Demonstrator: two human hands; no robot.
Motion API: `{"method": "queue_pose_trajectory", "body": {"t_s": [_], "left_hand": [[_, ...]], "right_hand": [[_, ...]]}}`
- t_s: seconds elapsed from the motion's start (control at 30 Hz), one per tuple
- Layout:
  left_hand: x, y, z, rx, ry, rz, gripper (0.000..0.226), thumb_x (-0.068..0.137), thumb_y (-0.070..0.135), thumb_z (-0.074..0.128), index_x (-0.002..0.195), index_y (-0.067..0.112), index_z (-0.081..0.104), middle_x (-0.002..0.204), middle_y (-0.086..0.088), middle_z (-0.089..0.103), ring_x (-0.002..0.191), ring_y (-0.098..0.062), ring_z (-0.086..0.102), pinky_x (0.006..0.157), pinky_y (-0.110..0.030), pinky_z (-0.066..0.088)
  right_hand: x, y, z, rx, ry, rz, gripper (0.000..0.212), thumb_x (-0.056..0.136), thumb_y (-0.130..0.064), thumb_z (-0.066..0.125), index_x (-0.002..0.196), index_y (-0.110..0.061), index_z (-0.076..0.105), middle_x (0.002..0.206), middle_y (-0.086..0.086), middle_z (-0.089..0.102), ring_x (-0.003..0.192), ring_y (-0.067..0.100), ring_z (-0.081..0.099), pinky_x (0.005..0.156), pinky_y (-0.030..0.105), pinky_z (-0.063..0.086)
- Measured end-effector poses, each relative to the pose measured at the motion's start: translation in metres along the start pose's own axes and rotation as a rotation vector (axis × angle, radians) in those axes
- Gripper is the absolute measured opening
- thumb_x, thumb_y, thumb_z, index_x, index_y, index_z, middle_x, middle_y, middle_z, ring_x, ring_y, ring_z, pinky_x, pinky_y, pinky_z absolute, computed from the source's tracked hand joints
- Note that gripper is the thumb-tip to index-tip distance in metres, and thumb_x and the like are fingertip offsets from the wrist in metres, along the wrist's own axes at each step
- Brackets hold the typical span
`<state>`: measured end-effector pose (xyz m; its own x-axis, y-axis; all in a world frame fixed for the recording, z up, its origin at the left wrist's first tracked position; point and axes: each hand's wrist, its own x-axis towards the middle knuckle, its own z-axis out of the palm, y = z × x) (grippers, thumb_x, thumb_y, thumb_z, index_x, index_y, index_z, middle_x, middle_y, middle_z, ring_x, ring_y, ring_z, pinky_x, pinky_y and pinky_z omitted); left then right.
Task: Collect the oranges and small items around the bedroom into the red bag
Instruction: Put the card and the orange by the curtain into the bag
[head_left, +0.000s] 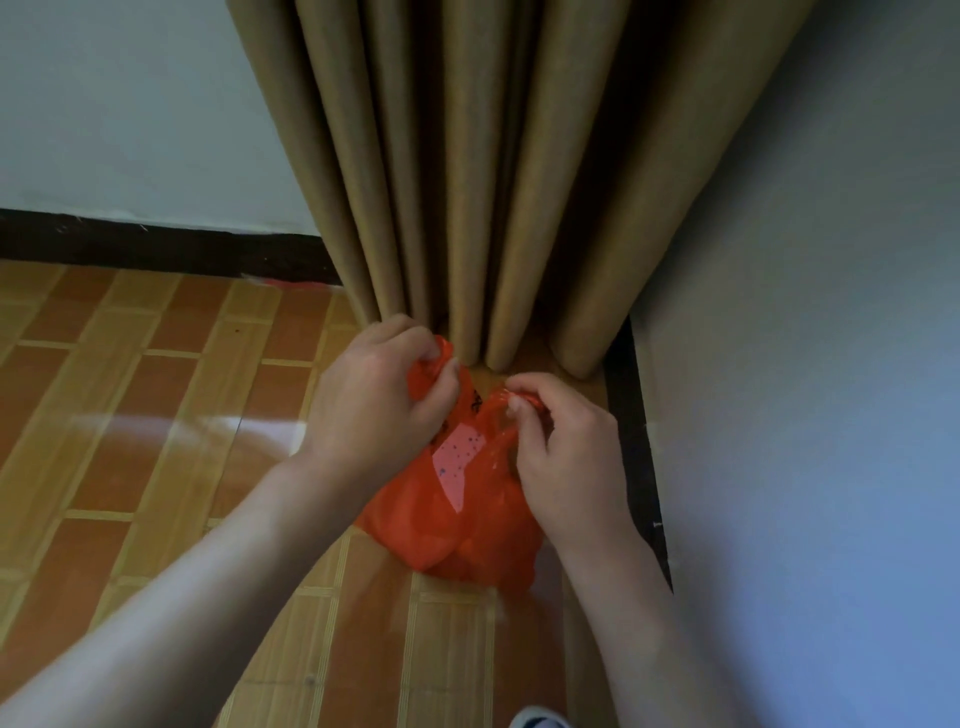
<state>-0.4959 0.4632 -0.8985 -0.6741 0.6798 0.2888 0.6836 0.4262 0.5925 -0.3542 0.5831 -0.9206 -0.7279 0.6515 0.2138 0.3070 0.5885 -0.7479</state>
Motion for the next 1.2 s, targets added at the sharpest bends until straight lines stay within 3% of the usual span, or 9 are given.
{"method": "queue_pose_trajectory", "body": {"t_s": [0.1,0.2,0.3,0.47,0.57,0.7,1.0,1.2], "left_hand": [[-0.005,0.001,-0.002,-0.048,-0.038,-0.063,0.020,0.096,0.036,0.060,0.083,0.021,0.062,0.089,0.008,0.060,0.084,-0.016,0.061,0.069,-0.043,0.052],[-0.014,0.000,-0.006,-0.061,-0.045,-0.134,0.022,0.096,0.035,0.059,0.083,0.018,0.062,0.085,0.006,0.059,0.079,-0.015,0.058,0.066,-0.040,0.049],[-0.030,0.007,-0.015,-0.080,-0.059,-0.194,0.020,0.098,0.030,0.062,0.083,0.016,0.063,0.081,0.005,0.057,0.076,-0.016,0.056,0.064,-0.040,0.047],[-0.062,0.032,-0.060,-0.045,-0.155,-0.263,0.020,0.096,0.028,0.063,0.083,0.014,0.065,0.088,0.003,0.060,0.086,-0.022,0.057,0.072,-0.042,0.048],[-0.072,0.060,-0.109,0.008,-0.175,-0.222,0.021,0.096,0.027,0.063,0.086,0.010,0.071,0.096,0.000,0.065,0.094,-0.026,0.056,0.082,-0.035,0.044],[-0.072,0.109,-0.187,0.060,-0.147,-0.159,0.025,0.098,0.027,0.066,0.086,0.007,0.075,0.099,-0.004,0.067,0.091,-0.028,0.054,0.080,-0.032,0.041],[-0.038,0.225,-0.391,0.201,-0.024,0.013,0.028,0.098,0.025,0.067,0.079,0.007,0.075,0.100,-0.009,0.071,0.088,-0.034,0.056,0.071,-0.046,0.049],[-0.020,0.308,-0.516,0.199,0.082,0.056,0.023,0.090,0.017,0.069,0.070,0.007,0.064,0.092,-0.007,0.068,0.081,-0.030,0.054,0.068,-0.039,0.048]], "right_hand": [[0.000,0.004,-0.004,0.084,0.018,0.070,0.018,0.104,-0.020,0.062,0.119,-0.020,0.072,0.100,-0.014,0.073,0.097,-0.002,0.068,0.084,0.017,0.057],[-0.003,0.006,-0.014,0.188,0.039,0.218,0.017,0.101,-0.024,0.065,0.117,-0.025,0.072,0.098,-0.014,0.074,0.096,0.002,0.072,0.084,0.029,0.062],[-0.013,-0.003,-0.024,0.170,0.035,0.280,0.018,0.099,-0.021,0.068,0.116,-0.024,0.073,0.101,-0.013,0.074,0.098,0.004,0.072,0.085,0.033,0.062],[-0.040,-0.055,-0.059,0.038,-0.109,0.280,0.014,0.101,-0.016,0.066,0.112,-0.020,0.073,0.095,-0.011,0.071,0.091,0.001,0.068,0.077,0.015,0.055],[-0.054,-0.103,-0.095,-0.062,-0.153,0.218,0.013,0.100,-0.010,0.065,0.108,-0.017,0.073,0.099,-0.009,0.072,0.092,0.000,0.066,0.076,0.010,0.050],[-0.055,-0.171,-0.149,-0.150,-0.122,0.144,0.014,0.101,-0.009,0.065,0.111,-0.012,0.075,0.104,-0.003,0.074,0.095,0.005,0.066,0.079,0.006,0.049],[-0.011,-0.364,-0.285,-0.104,-0.036,0.060,0.010,0.090,-0.006,0.076,0.098,-0.010,0.081,0.094,0.000,0.078,0.086,0.013,0.072,0.081,0.021,0.055],[0.005,-0.483,-0.368,-0.053,-0.005,-0.026,0.008,0.087,-0.006,0.077,0.093,-0.010,0.081,0.088,-0.001,0.076,0.080,0.011,0.070,0.074,0.023,0.054]]}}
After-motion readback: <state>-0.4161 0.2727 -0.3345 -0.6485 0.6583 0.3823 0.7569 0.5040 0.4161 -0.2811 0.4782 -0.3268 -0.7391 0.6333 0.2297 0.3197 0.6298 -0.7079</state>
